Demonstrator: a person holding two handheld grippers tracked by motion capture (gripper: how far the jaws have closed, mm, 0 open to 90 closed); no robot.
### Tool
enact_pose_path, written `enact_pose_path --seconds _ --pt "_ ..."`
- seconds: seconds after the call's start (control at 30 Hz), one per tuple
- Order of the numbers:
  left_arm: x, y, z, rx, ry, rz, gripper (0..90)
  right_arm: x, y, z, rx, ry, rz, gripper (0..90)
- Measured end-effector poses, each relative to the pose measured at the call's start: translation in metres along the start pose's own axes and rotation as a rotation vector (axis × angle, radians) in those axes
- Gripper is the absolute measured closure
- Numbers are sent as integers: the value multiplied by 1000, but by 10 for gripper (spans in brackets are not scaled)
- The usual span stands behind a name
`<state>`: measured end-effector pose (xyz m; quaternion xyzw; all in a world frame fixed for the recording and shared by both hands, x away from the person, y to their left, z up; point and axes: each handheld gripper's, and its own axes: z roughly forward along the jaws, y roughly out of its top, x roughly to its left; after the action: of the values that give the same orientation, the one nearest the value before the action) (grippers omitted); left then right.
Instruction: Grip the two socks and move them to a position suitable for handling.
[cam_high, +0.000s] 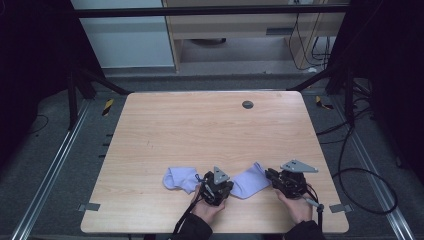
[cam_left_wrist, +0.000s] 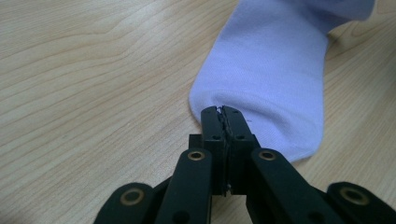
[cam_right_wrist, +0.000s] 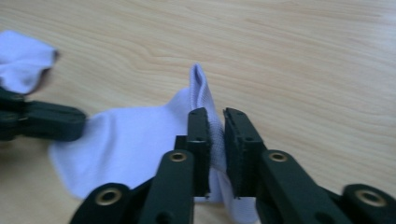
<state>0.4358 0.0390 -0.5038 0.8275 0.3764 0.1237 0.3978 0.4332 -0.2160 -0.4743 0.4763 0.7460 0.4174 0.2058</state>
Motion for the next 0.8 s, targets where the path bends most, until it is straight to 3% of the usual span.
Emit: enact_pose_path --seconds 0.1,0.17,0.23,0.33,0.57,0.8 --pt "0 0 -1 -6 1 -6 851 -8 3 4 -7 -62 -23 697" --pt "1 0 -3 -12 0 -9 821 -11 4 4 -14 -76 -20 684" --pt "1 1 -7 -23 16 -6 726 -19 4 0 -24 -77 -8 657" --pt "2 0 -10 -24 21 -13 676 -24 -1 -3 -1 -73 -11 639" --pt "-1 -2 -7 -9 31 -17 669 -35 -9 8 68 -72 9 639" --pt "-3 -3 -5 -2 26 -25 746 -43 -11 24 97 -53 16 674"
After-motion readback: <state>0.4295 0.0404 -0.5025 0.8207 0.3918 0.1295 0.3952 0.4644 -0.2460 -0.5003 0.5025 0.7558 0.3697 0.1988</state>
